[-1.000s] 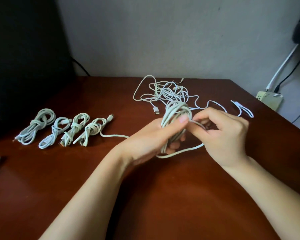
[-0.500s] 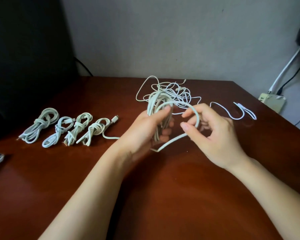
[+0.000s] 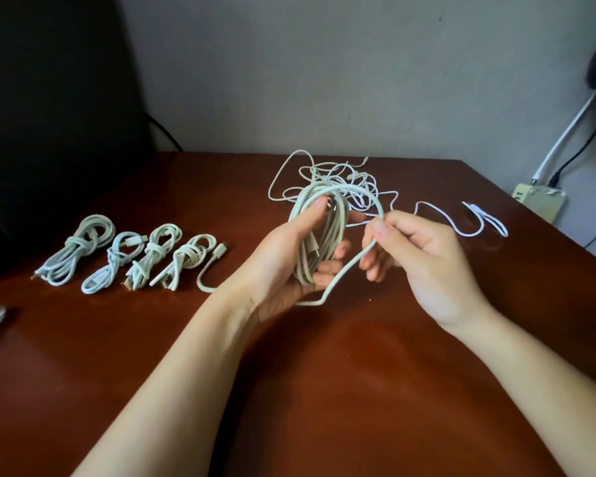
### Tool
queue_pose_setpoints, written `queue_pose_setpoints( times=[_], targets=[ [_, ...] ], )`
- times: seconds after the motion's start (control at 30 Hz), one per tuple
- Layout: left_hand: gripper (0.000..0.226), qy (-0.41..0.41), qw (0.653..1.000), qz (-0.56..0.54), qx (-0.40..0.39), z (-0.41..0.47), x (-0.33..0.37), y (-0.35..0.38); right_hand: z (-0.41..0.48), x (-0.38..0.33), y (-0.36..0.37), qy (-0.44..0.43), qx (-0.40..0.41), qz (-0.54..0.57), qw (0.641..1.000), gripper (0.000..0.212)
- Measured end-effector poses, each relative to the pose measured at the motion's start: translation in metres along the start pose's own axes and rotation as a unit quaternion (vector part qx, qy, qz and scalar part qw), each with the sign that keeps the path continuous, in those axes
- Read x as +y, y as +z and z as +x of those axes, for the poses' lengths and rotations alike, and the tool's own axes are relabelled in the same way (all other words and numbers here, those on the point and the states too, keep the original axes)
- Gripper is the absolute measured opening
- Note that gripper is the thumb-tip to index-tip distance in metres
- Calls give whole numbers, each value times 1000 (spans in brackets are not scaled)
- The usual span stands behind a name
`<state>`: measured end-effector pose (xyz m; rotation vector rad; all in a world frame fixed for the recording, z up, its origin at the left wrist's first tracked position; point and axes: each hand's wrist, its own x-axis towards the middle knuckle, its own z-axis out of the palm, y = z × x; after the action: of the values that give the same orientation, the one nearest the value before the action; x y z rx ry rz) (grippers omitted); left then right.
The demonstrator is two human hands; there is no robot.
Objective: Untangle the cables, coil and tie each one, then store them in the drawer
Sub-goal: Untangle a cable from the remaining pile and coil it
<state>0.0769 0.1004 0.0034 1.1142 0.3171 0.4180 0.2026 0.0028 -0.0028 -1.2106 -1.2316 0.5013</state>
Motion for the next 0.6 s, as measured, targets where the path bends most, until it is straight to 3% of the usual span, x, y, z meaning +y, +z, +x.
queue_pose_setpoints(
  times=[0.27,0.6],
  targets=[
    [42,-2,997,-5,-79,-4,-1,-1,2,0,-4,73,-48,7,996,29],
    [12,-6,989,112,-99,-8,-2,-6,2,-2,-4,140,-95,-45,985,33]
  ],
)
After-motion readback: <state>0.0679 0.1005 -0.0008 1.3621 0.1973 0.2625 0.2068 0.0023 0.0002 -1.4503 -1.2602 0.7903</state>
